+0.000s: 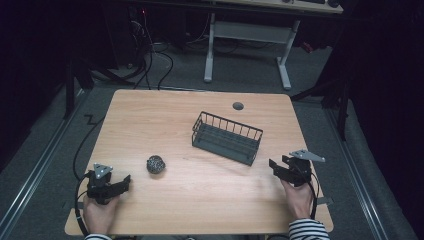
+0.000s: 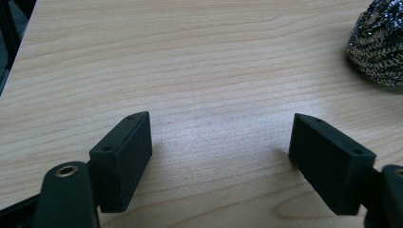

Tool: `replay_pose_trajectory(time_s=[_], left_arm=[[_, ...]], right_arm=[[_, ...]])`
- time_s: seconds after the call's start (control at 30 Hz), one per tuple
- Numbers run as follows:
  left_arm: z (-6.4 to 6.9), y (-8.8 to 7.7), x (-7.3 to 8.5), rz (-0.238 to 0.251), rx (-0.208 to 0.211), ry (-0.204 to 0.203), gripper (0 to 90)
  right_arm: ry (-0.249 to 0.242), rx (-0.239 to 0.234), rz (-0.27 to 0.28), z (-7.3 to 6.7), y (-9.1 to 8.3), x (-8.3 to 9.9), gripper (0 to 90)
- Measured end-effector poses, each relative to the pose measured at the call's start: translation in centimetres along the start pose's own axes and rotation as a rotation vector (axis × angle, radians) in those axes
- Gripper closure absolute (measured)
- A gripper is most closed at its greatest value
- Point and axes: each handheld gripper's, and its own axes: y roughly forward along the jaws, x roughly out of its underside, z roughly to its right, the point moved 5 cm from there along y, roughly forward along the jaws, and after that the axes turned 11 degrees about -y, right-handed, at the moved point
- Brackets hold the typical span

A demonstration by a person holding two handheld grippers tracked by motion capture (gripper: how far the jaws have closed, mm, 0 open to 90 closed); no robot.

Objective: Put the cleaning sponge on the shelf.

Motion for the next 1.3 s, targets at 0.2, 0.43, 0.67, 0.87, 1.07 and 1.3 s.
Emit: replay_pose_trajectory(time_s=[0.2,0.43,0.67,0.87,1.07,1.3], left_arm=[[0.0,0.0,0.0,-0.001,0.001,-0.001,22.9],[0.0,0.0,0.0,0.0,0.002,-0.003,22.8],[0.0,0.0,0.0,0.001,0.003,-0.005,22.8],[-0.1,0.0,0.0,0.002,0.007,-0.008,22.9],[-0.1,0.0,0.0,0.002,0.008,-0.01,22.8],[0.0,0.0,0.0,0.003,0.006,-0.008,22.8]], right_arm=[[-0.034,-0.012,0.018,-0.4,-0.2,-2.9,43.5],[-0.05,-0.038,0.03,-1.1,0.6,-5.8,44.5],[-0.029,-0.035,0.0,-1.0,2.5,-7.4,44.9],[-0.008,-0.022,-0.038,-0.8,4.5,-8.2,45.5],[0.022,-0.019,-0.084,-0.6,5.9,-7.6,46.3],[0.012,-0.036,-0.095,-1.0,6.3,-7.6,50.6]])
